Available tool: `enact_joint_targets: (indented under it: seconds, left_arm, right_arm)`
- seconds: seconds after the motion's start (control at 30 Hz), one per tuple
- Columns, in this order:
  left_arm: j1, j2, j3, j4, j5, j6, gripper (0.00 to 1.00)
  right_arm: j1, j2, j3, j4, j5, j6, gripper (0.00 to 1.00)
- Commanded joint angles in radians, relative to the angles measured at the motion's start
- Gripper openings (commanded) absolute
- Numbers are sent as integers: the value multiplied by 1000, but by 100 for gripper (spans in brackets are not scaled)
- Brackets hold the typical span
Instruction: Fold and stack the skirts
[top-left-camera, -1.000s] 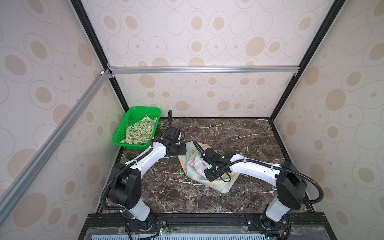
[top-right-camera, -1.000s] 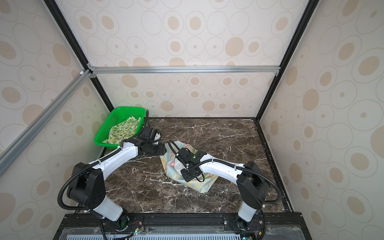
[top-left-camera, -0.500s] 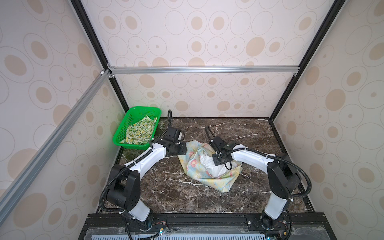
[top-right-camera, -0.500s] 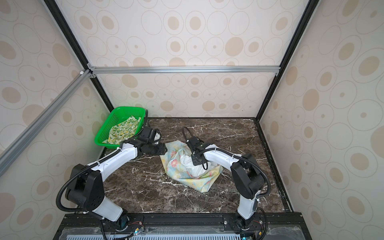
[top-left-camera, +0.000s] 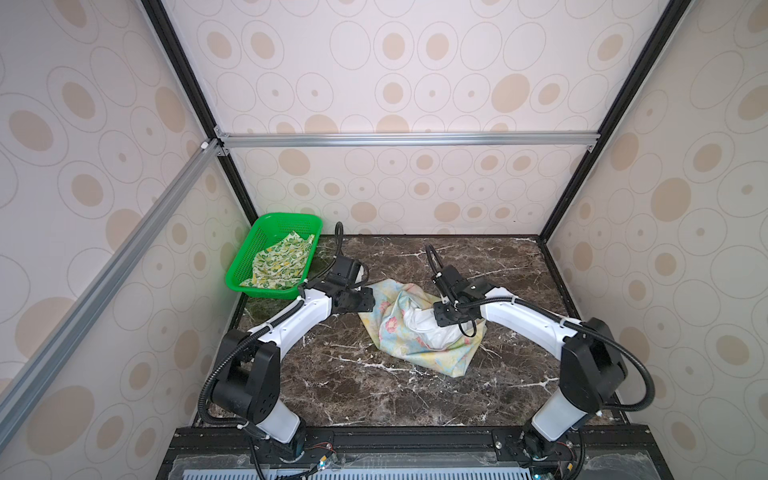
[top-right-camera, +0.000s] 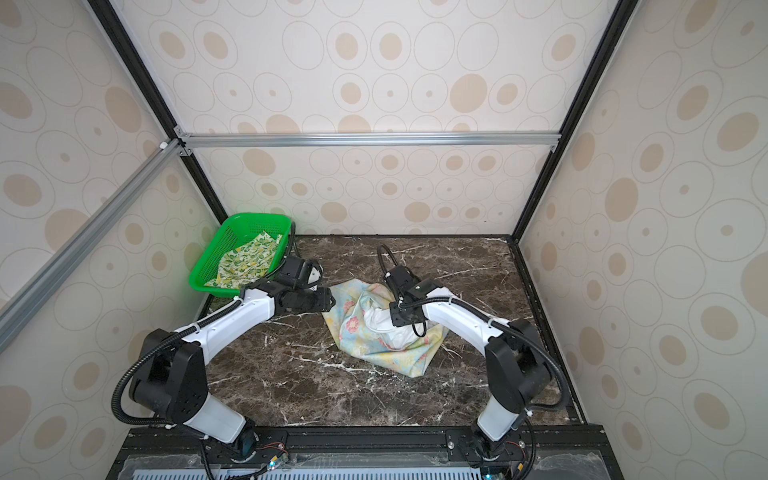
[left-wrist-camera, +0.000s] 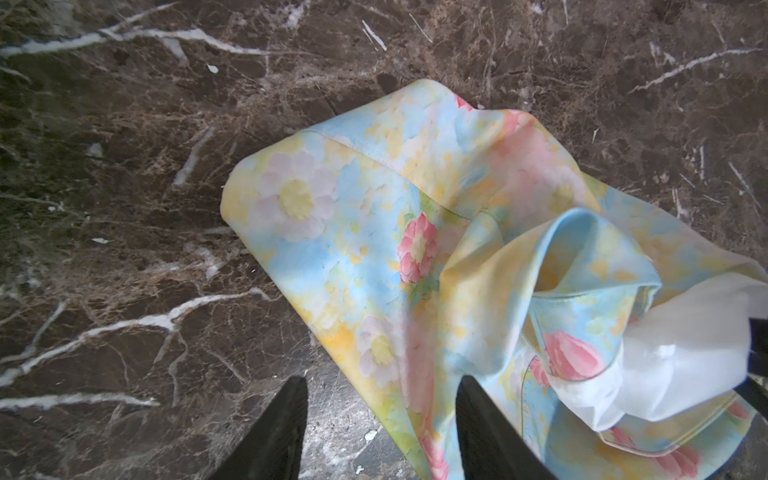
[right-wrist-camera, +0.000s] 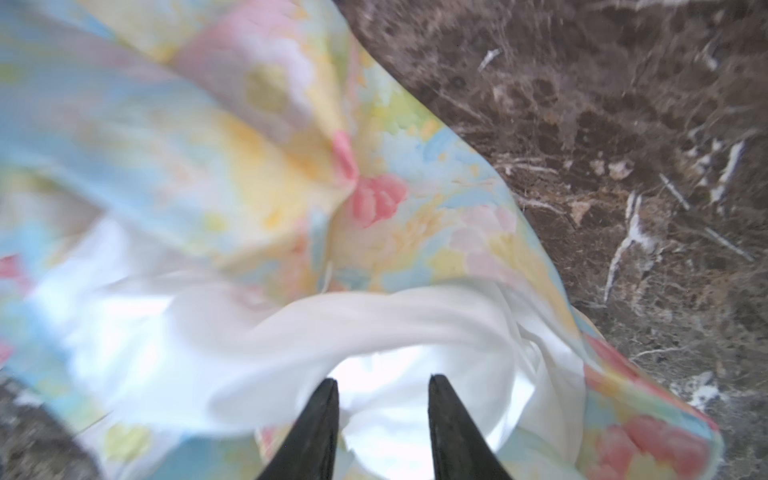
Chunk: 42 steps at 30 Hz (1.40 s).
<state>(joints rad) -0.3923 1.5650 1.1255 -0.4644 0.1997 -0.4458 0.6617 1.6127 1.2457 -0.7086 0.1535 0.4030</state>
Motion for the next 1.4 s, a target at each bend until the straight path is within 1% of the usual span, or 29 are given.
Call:
enact_joint_targets:
  seconds: [0.0,0.07,0.1,0.17,0.23,0.3,0.33,0.47,0.7,0.9,1.03,1.07,1.1,1.13,1.17,1.23,1.3,1.37]
  left_arm:
    - [5,-13,2,12,7,-8,57]
    - [5,-10,2,13,9,-8,57]
    - [4,-10,2,17,12,-11,57]
    - [5,-8,-2,26,18,-13,57]
    - [5,-6,-1,28,22,-14,57]
    - [5,-5,-3,30,25,-15,57]
    - [6,-6,-4,30,25,-15,57]
    - [5,-6,-7,32,24,-16,57]
    - [4,-5,-9,36,25,-19,57]
    - [5,1,-1,32,23,-18,57]
    - [5,4,3,31,27,-18,57]
    - [5,3,3,33,27,-20,57]
    - [4,3,2,33,27,-19,57]
    - [5,3,3,34,27,-19,57]
    - [5,3,3,35,26,-21,57]
    - [4,3,5,36,25,-20,56]
    - [4,6,12,35,23,-19,56]
    - [4,11,26,30,20,-17,56]
  right_arm:
    - [88,-36,-8,-71,-3,-5,34]
    - [126,-25,-22,-66,-22,12,23]
    - [135,-18,-35,-49,-38,19,20]
    - [143,12,-58,-22,-66,42,16]
    - [144,37,-77,11,-81,48,15]
    - [144,66,-86,26,-81,48,18]
    - [144,83,-86,29,-76,48,22]
    - [143,129,-76,50,-82,35,31]
    - [145,171,-61,65,-83,25,37]
    - [144,190,-51,68,-87,17,40]
    - [146,203,-48,67,-65,16,42]
    - [147,207,-46,64,-55,15,41]
    - [146,210,-45,63,-42,16,36]
    - [147,212,-41,56,-26,19,28]
    - [147,213,-38,53,-6,21,17]
    - [147,203,-31,38,21,18,0]
    - [147,167,-23,21,21,12,0]
    - [147,108,3,-17,-4,8,0]
